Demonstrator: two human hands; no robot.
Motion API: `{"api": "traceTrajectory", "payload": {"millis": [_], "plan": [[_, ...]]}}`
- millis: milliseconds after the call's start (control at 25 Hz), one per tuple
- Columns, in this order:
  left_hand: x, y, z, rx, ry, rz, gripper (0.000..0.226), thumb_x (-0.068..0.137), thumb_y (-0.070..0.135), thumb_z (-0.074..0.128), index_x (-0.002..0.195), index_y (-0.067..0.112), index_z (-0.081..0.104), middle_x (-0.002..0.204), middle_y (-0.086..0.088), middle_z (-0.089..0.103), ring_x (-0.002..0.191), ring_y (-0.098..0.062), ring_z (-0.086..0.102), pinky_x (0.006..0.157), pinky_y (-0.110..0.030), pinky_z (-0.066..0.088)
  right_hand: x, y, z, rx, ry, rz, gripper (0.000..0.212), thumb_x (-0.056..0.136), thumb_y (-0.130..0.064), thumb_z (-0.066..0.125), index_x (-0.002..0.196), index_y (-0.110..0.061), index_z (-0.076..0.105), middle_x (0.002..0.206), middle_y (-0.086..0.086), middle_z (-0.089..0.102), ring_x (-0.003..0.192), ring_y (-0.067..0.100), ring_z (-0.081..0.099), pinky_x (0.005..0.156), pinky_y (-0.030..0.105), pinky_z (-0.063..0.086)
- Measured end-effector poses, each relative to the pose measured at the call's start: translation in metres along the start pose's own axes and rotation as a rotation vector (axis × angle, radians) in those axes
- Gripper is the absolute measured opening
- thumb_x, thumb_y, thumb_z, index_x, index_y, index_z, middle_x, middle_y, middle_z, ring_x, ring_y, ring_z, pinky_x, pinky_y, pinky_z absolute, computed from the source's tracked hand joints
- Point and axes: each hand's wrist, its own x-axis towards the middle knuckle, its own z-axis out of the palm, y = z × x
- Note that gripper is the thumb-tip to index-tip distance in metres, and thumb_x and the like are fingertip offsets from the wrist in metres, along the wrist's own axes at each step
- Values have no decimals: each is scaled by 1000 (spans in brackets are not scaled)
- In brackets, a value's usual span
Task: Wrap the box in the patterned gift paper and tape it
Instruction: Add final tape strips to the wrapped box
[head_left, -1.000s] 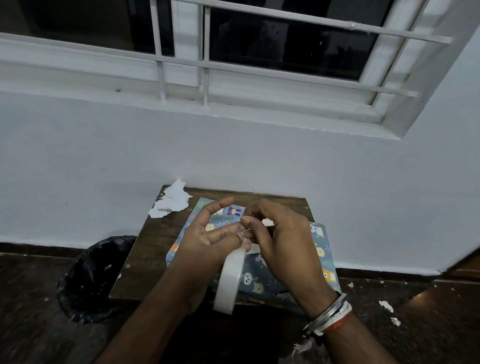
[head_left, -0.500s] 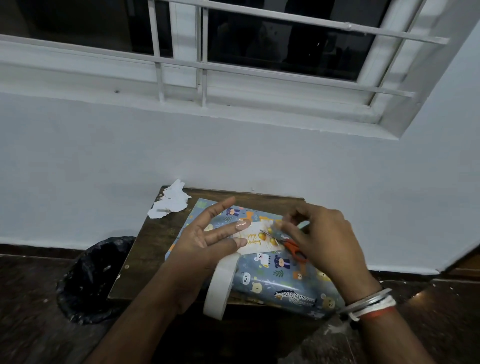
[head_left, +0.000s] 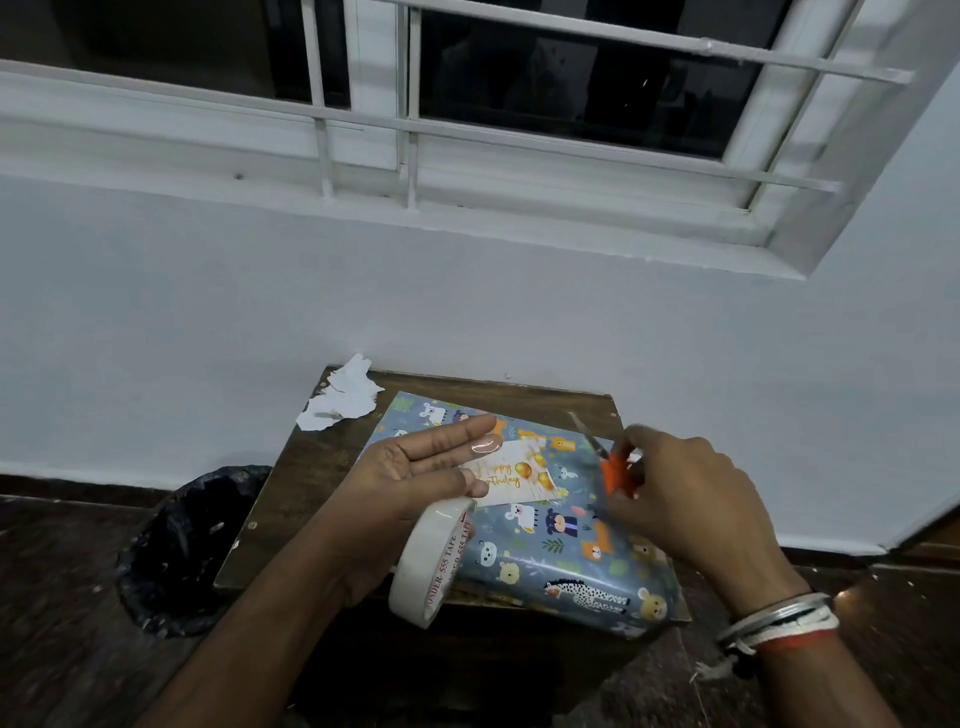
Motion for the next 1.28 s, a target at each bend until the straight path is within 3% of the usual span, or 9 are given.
{"api": "traceTrajectory", "payload": {"millis": [80,200,400,520,680,840,1000,1120,1280], "plan": [[1,1,-3,-5,-28,-11,40,85,-5,72,113,23,79,122,-4,75,83,-15,71,72,-32,59,-2,-2,-8,390,1,-7,25,76,-43,80,92,-33,65,76,-8,75,59,1,58,58,27,44],[2,1,-7,-34,-46,-23,48,70,2,73,116,17,78,119,-9,75,81,-15,73,68,-27,59,-6,-13,-15,913,-404,-159,28,79,-47,86,87,-22,77,69,5,75,63,14,61,67,30,47],[2,0,-8,-34,-88,-43,50,75,-7,73,120,13,75,123,-8,74,99,-23,74,81,-31,60,-6,-20,-13,955,-780,-430,37,97,-32,66,98,4,76,74,3,73,56,6,55,60,14,41],[2,-1,-9,-7,-89,-69,47,78,-6,72,120,15,76,126,-5,73,119,-38,65,106,-54,49,-2,-23,-10,931,-833,-491,36,97,-39,65,97,-5,78,73,6,72,48,21,32,47,29,24],[2,-3,-10,34,-109,-86,48,76,-1,71,120,18,76,128,-6,72,131,-49,54,113,-68,34,-1,-25,-10,964,-880,-498,31,95,-40,65,94,-12,78,70,3,71,45,12,30,45,23,23],[1,-3,-8,46,-100,-102,45,88,-12,65,124,14,74,126,-5,73,131,-48,54,113,-65,37,1,-24,-9,980,-886,-493,17,98,-25,68,92,-13,78,68,2,71,46,8,38,49,17,30],[2,-2,-6,40,-123,-106,46,90,-11,60,126,15,71,125,-1,73,130,-44,55,92,-40,56,2,-22,-9,962,-864,-500,14,96,-25,70,91,-15,79,68,1,71,47,10,40,50,16,32],[2,-1,-7,27,-138,-120,45,89,-10,62,122,17,74,126,-1,73,130,-43,56,94,-42,55,2,-22,-10,964,-870,-501,11,96,-24,71,88,-23,80,67,0,71,47,9,39,51,15,33],[3,-2,-10,20,-175,-116,45,86,-8,66,118,22,77,127,-1,73,128,-44,58,79,-32,59,2,-21,-10,936,-863,-486,10,95,-26,73,87,-28,80,68,4,70,55,28,40,56,23,32]]}}
